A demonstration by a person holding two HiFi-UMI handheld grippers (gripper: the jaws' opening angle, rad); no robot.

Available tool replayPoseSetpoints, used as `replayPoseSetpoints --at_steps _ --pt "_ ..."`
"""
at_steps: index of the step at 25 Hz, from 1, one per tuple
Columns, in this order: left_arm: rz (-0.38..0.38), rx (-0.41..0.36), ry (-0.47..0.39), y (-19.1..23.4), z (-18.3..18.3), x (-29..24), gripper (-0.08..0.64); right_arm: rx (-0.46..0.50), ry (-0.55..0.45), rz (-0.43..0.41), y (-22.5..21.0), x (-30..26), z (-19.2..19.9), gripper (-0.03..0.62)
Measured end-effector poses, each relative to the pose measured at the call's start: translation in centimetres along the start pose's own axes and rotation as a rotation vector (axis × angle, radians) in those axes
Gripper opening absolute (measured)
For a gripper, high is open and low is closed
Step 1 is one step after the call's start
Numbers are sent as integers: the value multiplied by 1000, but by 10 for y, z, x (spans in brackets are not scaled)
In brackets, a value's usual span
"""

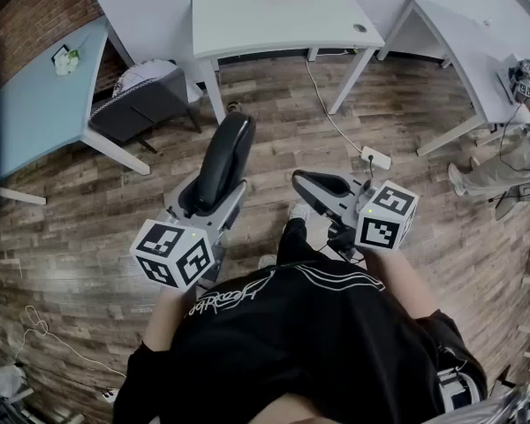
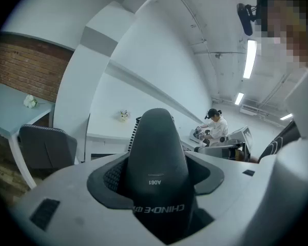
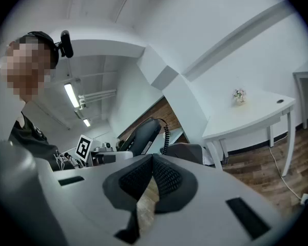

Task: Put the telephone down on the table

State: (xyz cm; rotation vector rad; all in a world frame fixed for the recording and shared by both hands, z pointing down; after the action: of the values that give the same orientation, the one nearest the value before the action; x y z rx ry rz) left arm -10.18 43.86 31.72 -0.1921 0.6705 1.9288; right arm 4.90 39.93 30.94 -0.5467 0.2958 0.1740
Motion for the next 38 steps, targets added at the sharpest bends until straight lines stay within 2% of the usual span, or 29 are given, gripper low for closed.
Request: replayPoseSetpoints --at_steps 9,19,24,33,38 --pt "8 -9 3 -10 -10 -22 282 -9 -36 -7 -20 16 -12 38" --pt "-13 -16 10 7 -44 -60 282 -31 -59 -60 -62 8 -45 38" --pt "-29 -9 31 26 -66 -102 282 -7 -16 -8 -113 -4 -64 38" --pt "-14 8 97 51 -115 -208 282 -97 -45 -43 -217 -8 -114 38" --pt "6 -1 124 56 -149 -270 282 -94 -81 -50 -270 6 -147 38"
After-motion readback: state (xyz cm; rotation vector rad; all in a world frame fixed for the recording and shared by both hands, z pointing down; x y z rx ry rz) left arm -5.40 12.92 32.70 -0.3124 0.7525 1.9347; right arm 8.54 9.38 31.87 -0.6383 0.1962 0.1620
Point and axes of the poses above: the fingertips, and each gripper's own axes: x backward along the fingers, y to its left, z out of its underside, the point moved 3 cm from there along x, backward along the fingers, and after that the axes turned 10 degrees about y, right-handed, at the moved point
